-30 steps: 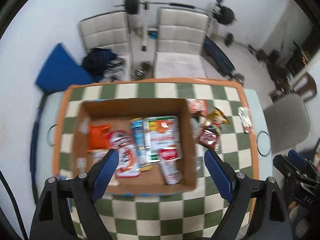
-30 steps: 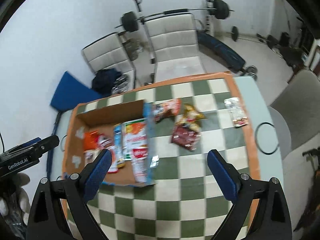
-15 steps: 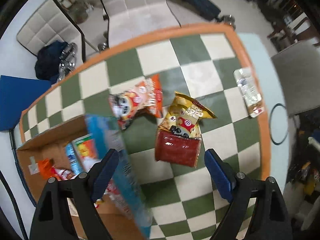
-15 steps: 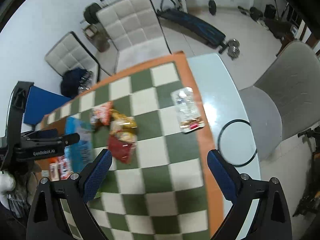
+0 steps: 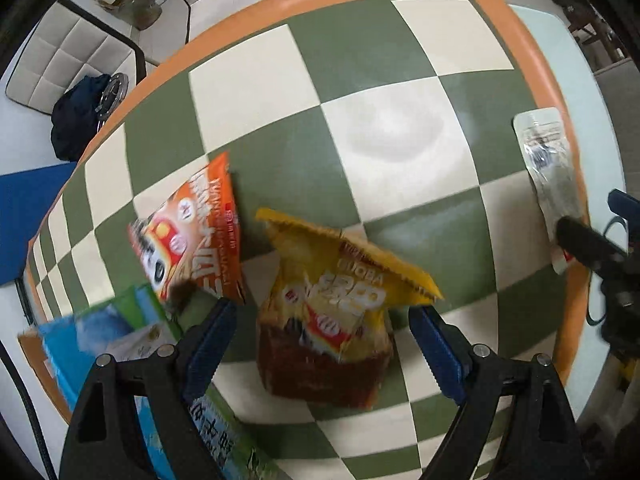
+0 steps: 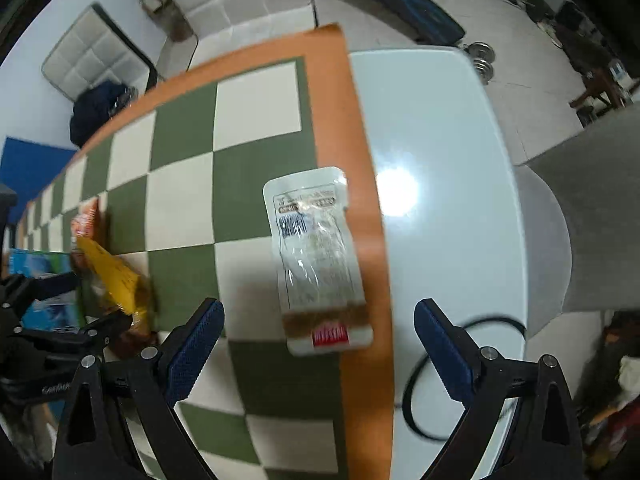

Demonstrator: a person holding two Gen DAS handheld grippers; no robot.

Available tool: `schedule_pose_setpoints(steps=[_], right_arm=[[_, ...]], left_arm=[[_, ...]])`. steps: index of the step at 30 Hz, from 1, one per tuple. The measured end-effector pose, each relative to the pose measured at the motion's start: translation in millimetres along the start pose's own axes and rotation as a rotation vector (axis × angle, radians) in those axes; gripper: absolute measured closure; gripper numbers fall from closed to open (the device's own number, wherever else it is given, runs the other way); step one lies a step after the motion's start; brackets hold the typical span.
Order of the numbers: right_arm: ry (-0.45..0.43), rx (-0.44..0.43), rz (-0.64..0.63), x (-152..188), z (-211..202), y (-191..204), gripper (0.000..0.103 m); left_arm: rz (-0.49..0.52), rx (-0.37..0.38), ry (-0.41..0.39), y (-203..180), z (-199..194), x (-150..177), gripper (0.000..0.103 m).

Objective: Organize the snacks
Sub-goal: 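Grasp the yellow GUOBA bag with the left gripper while the right grasps the clear sauce packet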

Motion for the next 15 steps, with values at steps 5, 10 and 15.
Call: schedule_pose_setpoints(steps=[5,10,15], right_arm=[[0.045,0.070,-0.053,-9,26,5,0.015],[0.041,0.120,-0.075,-8,33,3,0.039],[0.010,0.140,-0.102,-6,33,5,0.046]], left_arm=[[0.018,-0.020,0.000,-9,8,-5,0.048],[-0.016,-0.014,-0.001,-12,13,0,0.059],[-0.068,0.009,-0.005,-15,8,0,0.064]])
Point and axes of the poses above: each gripper's, at about its wrist camera, not at the fingertips, and z roughly the way its jaws point, y to its left, x to its underside, the point moved 10 cm from there along z, roughly the way its jaws point
